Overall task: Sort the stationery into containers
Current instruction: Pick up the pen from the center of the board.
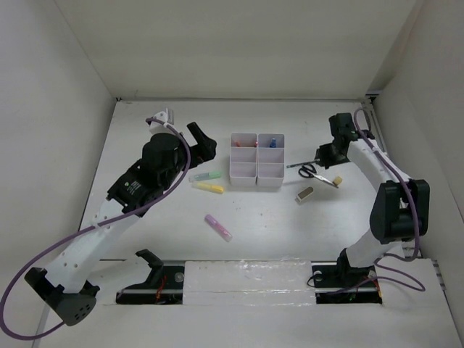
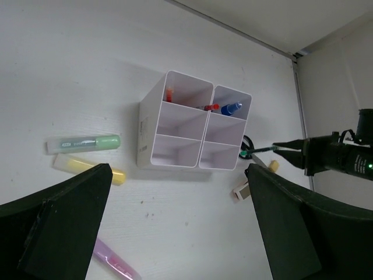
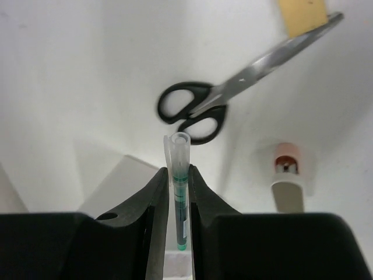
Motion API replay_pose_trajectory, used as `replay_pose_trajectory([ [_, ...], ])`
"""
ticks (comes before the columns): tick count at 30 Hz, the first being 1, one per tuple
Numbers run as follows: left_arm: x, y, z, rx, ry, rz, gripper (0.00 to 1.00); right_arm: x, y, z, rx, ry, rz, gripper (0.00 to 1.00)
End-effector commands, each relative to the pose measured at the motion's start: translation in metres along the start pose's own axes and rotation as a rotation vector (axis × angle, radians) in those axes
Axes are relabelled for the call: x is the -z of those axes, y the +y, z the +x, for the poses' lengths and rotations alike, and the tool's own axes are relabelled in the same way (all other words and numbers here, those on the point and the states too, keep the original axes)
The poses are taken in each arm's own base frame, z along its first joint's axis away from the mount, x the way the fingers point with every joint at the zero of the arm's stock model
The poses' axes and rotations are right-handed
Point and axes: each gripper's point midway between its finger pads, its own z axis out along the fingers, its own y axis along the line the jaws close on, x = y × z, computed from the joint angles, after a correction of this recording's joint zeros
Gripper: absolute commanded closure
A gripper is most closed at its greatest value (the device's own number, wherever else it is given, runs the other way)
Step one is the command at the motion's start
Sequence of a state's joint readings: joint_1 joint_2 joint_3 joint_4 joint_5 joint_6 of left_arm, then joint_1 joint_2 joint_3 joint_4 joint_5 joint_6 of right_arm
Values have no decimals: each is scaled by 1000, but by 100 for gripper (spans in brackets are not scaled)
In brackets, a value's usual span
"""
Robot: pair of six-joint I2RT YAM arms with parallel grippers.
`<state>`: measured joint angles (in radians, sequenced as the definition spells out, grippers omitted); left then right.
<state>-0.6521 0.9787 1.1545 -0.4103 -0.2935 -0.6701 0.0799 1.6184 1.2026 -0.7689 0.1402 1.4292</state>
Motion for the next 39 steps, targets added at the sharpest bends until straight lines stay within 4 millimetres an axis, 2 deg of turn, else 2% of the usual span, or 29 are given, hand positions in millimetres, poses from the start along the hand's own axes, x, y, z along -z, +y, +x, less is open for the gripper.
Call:
replay_pose_trajectory([
  [1,1,-12,-6,-7,-19,68,0,35,21,-14,3,-50,-52,100],
  [3,0,-20,-7,-10,-24,109,0,44,28,-18,16,-66,-64,100],
  [4,3,-25,-10,-17,-32,137,0,55,36,-23,21,-83,-90,100],
  [8,0,-45,-4,-38,1,243,0,82,41,-30,27,-106,-166,100],
  [11,-8,-65,5,-49,40,331,0,105,44,-27,49,-113,-258,100],
  [13,-13,-79,10,-63,57,403,0,120,52,-14,110,-89,-351,100],
  [14,-15,-88,8,-61,50,444,0,134,54,-10,143,-86,-416,100],
  [15,-14,-96,17,-77,88,496,0,147,69,-7,213,-102,-517,100],
  [16,-23,-100,24,-96,116,510,0,156,71,-3,252,-103,-554,100],
  [18,-27,-110,25,-161,131,554,0,175,73,3,324,-109,-621,100],
  [19,-24,-118,33,-195,164,603,0,177,74,10,429,-114,-646,100],
  [20,-32,-119,40,-217,188,607,0,187,78,22,491,-73,-697,100],
  [24,-30,-134,57,-284,241,743,0,210,80,58,765,5,-858,100],
  [26,-16,-144,68,-307,278,858,2,218,78,67,860,12,-910,100],
  [27,-16,-145,73,-309,288,883,2,225,75,80,909,59,-955,100],
  [29,-9,-151,77,-319,290,958,3,224,74,89,949,81,-992,100],
  [30,-3,-157,79,-325,291,990,3,235,70,105,982,134,-1048,100],
  [34,7,-165,89,-342,323,1094,6,256,66,135,1041,200,-1160,100],
  [39,10,-165,97,-338,348,1136,15,277,66,155,1049,226,-1252,100],
])
